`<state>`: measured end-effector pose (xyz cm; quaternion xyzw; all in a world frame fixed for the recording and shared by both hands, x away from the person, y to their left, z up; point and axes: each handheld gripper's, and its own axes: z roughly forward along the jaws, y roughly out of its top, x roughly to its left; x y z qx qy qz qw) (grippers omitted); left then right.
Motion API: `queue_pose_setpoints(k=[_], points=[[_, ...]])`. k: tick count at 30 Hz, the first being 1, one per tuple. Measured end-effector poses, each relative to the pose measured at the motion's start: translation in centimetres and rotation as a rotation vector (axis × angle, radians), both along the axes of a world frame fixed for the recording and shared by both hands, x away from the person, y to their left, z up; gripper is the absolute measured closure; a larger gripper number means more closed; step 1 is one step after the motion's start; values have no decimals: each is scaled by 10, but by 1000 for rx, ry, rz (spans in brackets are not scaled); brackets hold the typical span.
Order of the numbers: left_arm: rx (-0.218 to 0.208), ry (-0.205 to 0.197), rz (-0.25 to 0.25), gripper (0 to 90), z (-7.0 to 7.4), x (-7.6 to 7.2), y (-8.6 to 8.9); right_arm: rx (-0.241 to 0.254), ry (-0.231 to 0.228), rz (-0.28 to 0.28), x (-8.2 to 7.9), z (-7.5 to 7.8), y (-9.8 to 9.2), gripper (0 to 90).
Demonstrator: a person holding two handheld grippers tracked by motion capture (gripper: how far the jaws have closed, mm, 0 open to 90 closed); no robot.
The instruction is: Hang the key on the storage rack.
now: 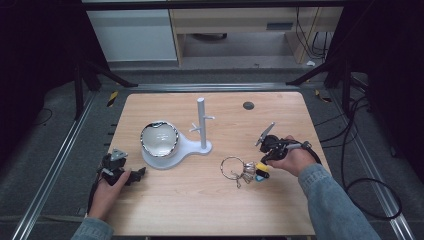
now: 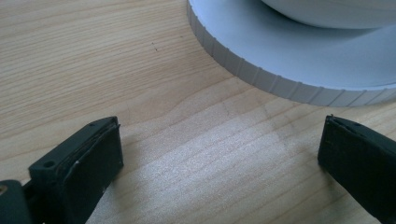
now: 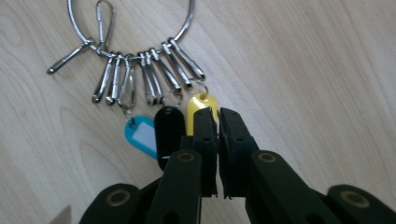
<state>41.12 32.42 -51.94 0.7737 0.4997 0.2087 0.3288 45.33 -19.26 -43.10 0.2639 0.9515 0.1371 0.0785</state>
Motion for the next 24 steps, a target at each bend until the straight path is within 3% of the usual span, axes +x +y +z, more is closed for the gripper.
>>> queue_pose_setpoints(k=[17, 24], points=[[0, 0, 0, 0, 0, 0, 0, -29, 35, 89, -15, -13, 31, 891], [0, 0, 0, 0, 0, 0, 0, -74, 41, 108, -14, -24, 40, 867]])
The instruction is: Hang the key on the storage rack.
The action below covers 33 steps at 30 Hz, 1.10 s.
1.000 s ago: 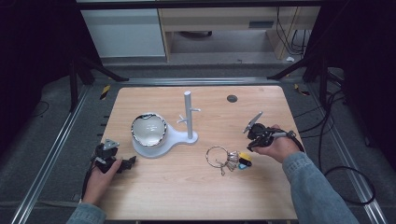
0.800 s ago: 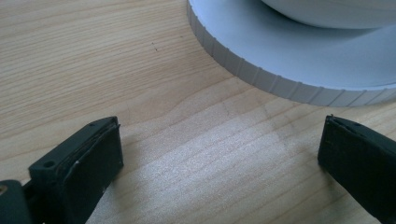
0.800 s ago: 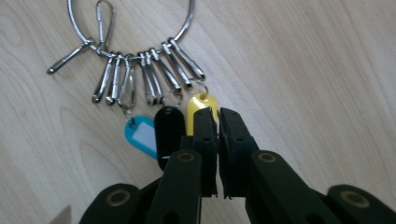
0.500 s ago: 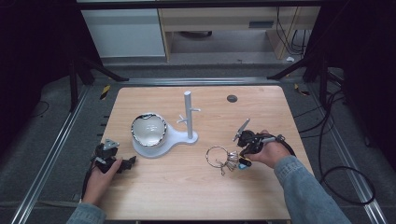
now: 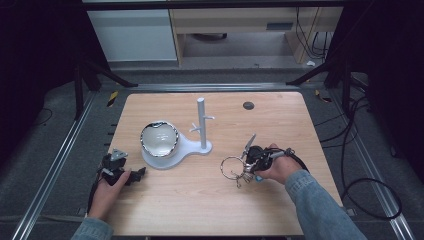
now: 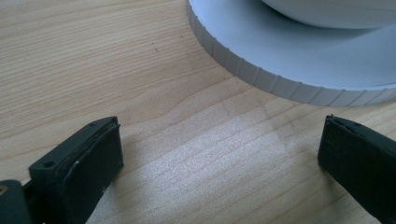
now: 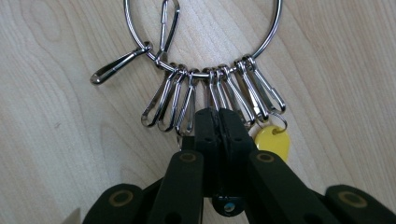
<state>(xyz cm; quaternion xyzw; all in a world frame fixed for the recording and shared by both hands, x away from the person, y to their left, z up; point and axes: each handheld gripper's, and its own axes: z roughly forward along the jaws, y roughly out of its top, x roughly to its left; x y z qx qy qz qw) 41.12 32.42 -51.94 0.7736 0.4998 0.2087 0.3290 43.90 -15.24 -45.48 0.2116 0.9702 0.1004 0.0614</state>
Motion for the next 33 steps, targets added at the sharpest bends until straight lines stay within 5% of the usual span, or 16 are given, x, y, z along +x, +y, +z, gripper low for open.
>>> queue_pose_setpoints(k=[18, 25, 33], points=[[0, 0, 0, 0, 0, 0, 0, -25, -24, 6, 7, -1, 0, 771], [0, 0, 0, 0, 0, 0, 0, -62, -33, 50, 11, -3, 6, 721], [0, 0, 0, 0, 0, 0, 0, -81, -9, 67, 11, -9, 10, 775]])
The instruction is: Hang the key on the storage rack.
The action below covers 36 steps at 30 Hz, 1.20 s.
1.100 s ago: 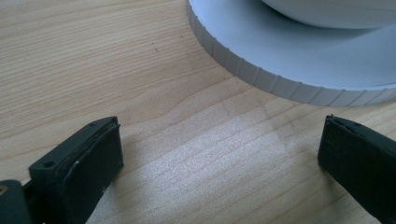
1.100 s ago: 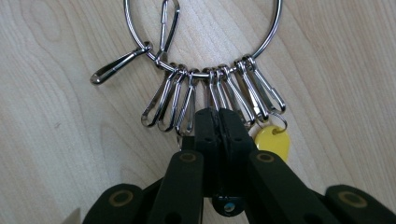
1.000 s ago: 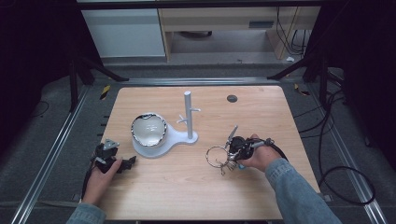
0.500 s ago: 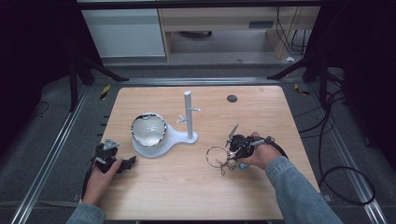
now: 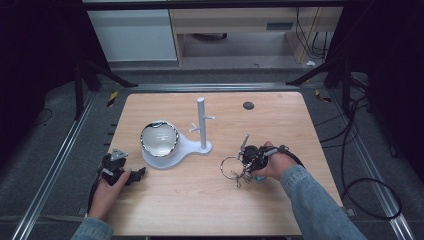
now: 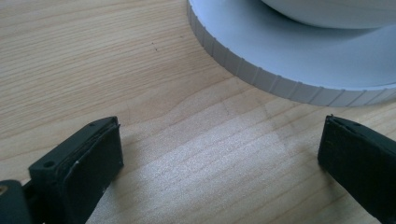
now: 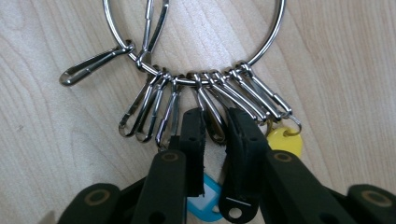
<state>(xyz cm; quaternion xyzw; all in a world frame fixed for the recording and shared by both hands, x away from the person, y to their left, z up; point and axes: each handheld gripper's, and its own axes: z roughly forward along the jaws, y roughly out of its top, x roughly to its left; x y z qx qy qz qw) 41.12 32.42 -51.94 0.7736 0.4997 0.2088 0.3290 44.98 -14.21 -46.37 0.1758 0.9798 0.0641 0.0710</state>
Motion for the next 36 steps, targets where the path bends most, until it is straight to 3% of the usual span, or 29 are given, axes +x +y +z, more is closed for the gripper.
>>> queue_pose_setpoints(k=[8, 15, 23, 36], points=[[0, 0, 0, 0, 0, 0, 0, 2, 38, -7, 0, 0, 1, 878], [0, 0, 0, 0, 0, 0, 0, 2, 62, -20, 0, 3, 1, 885], [0, 0, 0, 0, 0, 0, 0, 7, 79, -20, -4, 21, 2, 887], [0, 1, 0, 0, 0, 0, 0, 25, 26, -32, -2, 69, -1, 887]])
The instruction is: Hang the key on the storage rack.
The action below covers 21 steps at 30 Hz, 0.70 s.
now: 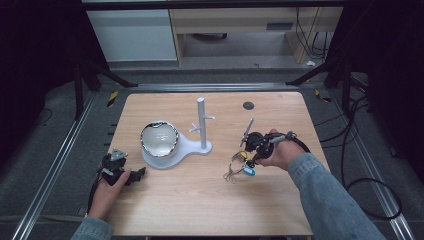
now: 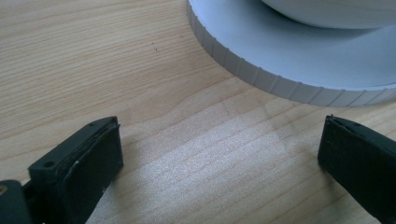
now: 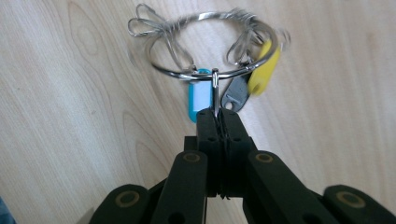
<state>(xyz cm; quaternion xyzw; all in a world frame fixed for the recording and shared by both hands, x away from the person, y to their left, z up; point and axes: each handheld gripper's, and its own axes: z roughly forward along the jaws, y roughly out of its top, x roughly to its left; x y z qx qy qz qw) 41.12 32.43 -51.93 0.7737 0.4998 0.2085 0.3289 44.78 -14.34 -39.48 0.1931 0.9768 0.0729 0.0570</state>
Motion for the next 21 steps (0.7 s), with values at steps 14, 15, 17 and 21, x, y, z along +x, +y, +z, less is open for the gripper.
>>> queue_pose_setpoints(k=[14, 15, 17, 21], points=[[-2, -2, -1, 0, 0, 0, 0, -23, -46, 1, 9, 41, 7, 888], [-2, -2, -1, 0, 0, 0, 0, -23, -49, 4, 9, 43, 7, 888], [-2, -1, -1, 0, 0, 0, 0, -26, -54, 6, 9, 47, 8, 888], [-2, -1, -1, 0, 0, 0, 0, -23, -53, 7, 9, 48, 8, 888]])
